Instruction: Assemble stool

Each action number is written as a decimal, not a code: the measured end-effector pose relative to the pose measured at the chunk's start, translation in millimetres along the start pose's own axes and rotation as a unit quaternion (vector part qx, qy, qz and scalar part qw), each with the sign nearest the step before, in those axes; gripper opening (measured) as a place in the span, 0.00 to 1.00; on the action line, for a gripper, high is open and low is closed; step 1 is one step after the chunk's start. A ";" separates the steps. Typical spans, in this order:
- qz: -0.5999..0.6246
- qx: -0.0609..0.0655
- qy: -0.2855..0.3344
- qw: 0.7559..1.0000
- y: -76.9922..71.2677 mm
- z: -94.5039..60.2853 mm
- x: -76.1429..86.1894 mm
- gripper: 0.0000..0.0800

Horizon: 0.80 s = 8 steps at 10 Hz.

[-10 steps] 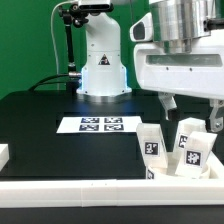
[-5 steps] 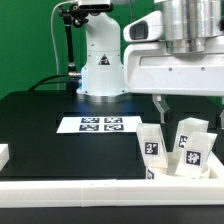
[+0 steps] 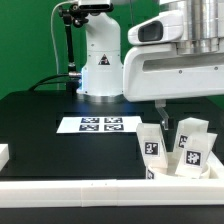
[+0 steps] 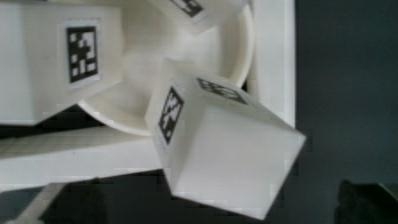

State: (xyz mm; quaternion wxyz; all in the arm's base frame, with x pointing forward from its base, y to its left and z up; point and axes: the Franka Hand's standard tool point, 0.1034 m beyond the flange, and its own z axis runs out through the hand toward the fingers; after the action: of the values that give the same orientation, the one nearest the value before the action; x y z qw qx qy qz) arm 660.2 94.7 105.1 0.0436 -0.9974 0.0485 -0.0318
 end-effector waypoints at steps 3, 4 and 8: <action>-0.127 -0.011 0.001 0.992 0.3 0.9 -0.3 0.81; -0.186 -0.016 0.000 0.982 -2.4 2.3 -1.2 0.81; -0.353 -0.031 -0.009 0.935 -1.2 7.3 -2.7 0.81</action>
Offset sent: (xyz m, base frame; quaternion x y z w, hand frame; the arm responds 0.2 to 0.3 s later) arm -0.0050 0.0165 -0.0051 -0.0016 -0.0007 -0.2478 0.9688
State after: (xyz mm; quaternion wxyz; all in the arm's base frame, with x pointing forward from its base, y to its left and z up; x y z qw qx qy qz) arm 658.2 96.7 97.8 -0.0015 -0.9512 -0.3066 -0.0343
